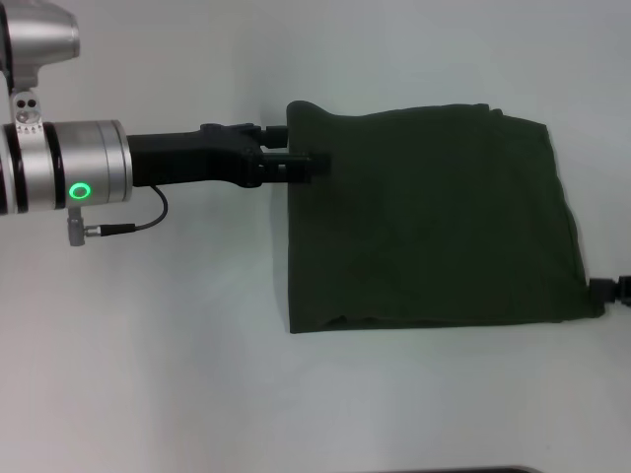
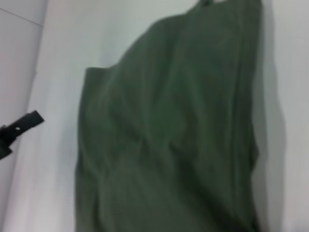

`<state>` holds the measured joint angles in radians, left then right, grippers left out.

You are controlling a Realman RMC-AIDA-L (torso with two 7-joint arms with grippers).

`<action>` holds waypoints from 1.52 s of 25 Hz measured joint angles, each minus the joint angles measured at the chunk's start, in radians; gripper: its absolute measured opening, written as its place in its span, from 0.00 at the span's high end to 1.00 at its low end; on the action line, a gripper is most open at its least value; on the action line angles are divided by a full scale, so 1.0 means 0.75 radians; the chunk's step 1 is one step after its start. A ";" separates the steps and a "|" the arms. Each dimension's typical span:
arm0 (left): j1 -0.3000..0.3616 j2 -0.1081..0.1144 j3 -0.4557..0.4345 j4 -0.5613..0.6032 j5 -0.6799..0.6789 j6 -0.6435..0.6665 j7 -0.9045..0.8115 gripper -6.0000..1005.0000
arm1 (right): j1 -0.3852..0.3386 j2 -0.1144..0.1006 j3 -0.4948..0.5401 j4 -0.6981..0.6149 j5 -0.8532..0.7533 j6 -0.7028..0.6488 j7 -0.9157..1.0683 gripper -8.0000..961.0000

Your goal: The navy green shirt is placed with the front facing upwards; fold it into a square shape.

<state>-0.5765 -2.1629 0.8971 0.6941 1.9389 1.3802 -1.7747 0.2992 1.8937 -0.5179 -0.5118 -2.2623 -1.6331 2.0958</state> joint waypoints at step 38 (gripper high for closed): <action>-0.143 -0.004 0.084 -0.136 -0.062 -0.442 0.207 0.07 | 0.206 0.006 0.202 -0.007 0.008 -0.089 -0.080 0.72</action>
<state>-0.6835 -2.1660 0.9599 0.5920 1.8922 1.0483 -1.6193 0.4537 1.8983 -0.3664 -0.5169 -2.2564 -1.6996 2.0359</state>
